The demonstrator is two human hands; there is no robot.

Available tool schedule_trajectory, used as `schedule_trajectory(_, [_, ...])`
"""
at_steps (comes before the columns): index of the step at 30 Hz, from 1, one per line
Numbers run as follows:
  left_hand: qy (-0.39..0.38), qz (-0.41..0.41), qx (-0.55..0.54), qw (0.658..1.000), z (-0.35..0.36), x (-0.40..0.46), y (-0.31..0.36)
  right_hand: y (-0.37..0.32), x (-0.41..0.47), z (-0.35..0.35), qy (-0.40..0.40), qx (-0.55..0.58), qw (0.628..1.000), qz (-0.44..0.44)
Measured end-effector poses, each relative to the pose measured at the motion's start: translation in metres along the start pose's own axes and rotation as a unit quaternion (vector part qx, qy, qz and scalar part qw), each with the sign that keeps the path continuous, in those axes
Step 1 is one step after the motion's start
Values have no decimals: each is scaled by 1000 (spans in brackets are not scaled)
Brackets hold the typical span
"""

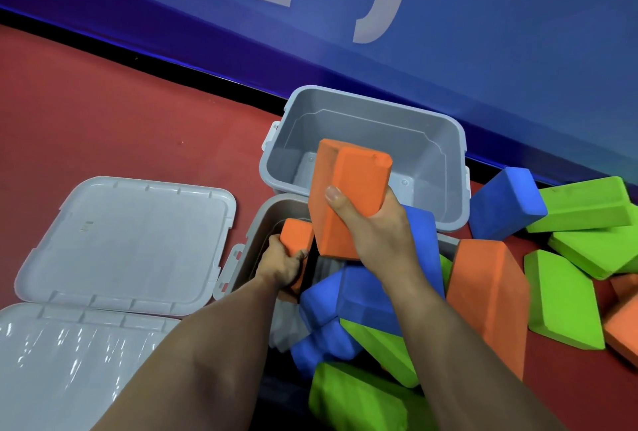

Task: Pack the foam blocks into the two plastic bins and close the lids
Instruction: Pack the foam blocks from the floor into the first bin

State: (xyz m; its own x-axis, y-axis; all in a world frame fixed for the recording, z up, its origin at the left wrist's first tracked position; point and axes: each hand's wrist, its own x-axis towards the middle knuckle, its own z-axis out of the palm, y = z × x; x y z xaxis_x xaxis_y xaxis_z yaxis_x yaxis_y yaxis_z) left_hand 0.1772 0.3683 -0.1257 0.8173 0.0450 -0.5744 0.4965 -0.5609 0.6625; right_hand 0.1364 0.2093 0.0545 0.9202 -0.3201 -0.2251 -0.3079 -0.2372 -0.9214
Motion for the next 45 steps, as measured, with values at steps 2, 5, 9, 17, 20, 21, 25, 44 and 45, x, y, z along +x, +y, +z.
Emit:
schedule_trajectory(2, [-2, -3, 7, 1000, 4, 1, -1, 3, 1, -1, 0, 5, 1000, 2])
schedule_trajectory(5, [-16, -9, 3, 1000, 7, 5, 2, 5, 3, -2, -2, 0, 1000, 3])
schedule_trajectory(9, [-26, -10, -28, 999, 11, 9, 4, 7, 3, -2, -10, -10, 1000, 3])
schedule_trajectory(17, [-5, -4, -65, 998, -9, 1, 7, -1, 2, -5, -10, -24, 1000, 0])
schedule_trajectory(20, [-4, 13, -71, 997, -42, -10, 13, -15, -7, -4, -21, -36, 999, -13])
schedule_trajectory(21, [-14, 20, -74, 997, -54, -15, 12, -20, -11, -3, -30, -46, 998, -15])
schedule_trajectory(25, [-21, 45, -57, 997, -100, -43, 6, -30, -34, 2, -68, -69, 995, 15])
schedule_trajectory(44, [-258, -67, -84, 960, -116, -107, 23, 58, -96, 84, -152, -256, 941, 160])
schedule_trajectory(45, [-265, -68, -82, 958, -113, -103, 20, 63, -95, 87, -156, -259, 939, 163])
